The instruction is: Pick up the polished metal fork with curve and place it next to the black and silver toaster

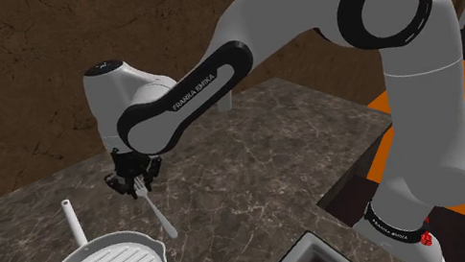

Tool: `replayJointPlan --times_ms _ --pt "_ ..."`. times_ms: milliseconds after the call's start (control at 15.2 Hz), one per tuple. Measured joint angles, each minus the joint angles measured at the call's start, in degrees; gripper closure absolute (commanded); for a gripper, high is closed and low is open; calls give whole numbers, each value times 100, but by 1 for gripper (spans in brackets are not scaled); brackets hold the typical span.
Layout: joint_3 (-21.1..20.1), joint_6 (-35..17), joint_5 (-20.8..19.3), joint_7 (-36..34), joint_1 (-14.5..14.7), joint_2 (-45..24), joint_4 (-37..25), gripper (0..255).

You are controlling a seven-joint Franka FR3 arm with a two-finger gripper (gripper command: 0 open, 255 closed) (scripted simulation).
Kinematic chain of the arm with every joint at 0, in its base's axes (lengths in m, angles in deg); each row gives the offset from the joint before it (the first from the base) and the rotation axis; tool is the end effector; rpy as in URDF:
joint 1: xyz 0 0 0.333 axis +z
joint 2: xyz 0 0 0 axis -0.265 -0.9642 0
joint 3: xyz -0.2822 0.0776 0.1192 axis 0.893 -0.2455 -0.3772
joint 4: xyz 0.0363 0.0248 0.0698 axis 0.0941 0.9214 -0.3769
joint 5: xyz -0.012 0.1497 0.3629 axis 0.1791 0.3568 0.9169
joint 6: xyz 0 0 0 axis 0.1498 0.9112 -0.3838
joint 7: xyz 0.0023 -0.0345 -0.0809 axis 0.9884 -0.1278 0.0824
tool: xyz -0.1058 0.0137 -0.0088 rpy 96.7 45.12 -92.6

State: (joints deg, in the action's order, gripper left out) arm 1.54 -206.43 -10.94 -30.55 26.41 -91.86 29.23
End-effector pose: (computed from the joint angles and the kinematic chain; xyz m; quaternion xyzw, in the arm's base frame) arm 0.5564 0.3356 0.3332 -0.9934 0.1089 -0.0353 0.0035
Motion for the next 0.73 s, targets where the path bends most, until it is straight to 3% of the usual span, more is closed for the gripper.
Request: replayJointPlan --times_ms 726 --pt "-111 489 194 100 -22 282 -231 255"
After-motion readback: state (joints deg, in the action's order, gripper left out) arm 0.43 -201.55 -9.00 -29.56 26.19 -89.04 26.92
